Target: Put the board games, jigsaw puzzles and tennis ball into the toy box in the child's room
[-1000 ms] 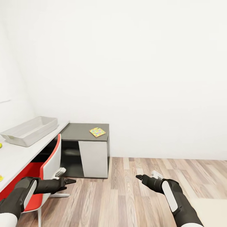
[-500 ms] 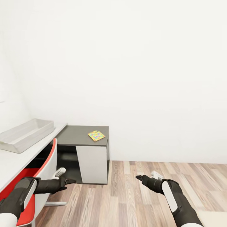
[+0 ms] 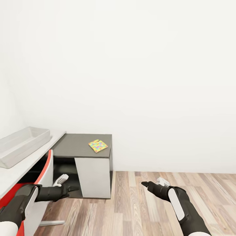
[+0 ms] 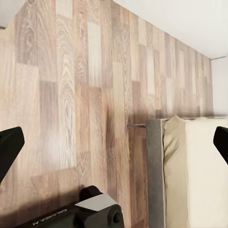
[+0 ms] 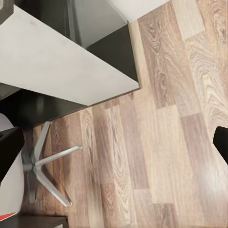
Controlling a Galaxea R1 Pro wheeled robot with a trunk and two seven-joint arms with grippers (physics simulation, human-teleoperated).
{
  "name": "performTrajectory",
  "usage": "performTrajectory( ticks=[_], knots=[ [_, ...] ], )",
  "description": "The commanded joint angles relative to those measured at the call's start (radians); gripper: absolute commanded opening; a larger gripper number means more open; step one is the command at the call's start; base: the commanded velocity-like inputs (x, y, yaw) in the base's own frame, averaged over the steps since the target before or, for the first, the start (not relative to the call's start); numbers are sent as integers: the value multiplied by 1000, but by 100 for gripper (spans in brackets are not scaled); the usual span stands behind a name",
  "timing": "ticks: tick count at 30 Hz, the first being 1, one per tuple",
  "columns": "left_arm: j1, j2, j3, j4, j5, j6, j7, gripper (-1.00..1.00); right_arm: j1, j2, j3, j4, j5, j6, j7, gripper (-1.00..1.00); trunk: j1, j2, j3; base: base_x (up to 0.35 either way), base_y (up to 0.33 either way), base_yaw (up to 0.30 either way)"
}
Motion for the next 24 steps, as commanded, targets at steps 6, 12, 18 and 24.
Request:
performTrajectory(
  ticks=[6, 12, 18, 24],
  knots=[
    [-1, 0, 1, 0, 2, 8, -2, 100, -1, 1, -5, -1, 5, 5, 7, 100, 1, -1, -5, 256, 0, -163],
    [-1, 0, 1, 0, 2, 8, -1, 100, -1, 1, -5, -1, 6, 5, 7, 100, 1, -1, -7, 257, 0, -83],
    [-1, 0, 1, 0, 2, 8, -1, 100, -1, 1, -5, -1, 5, 5, 9, 100, 1, -1, -7, 257, 0, -14],
    [-1, 0, 1, 0, 2, 8, 0, 100, -1, 1, -5, -1, 5, 5, 10, 100, 1, -1, -7, 257, 0, -41]
  ],
)
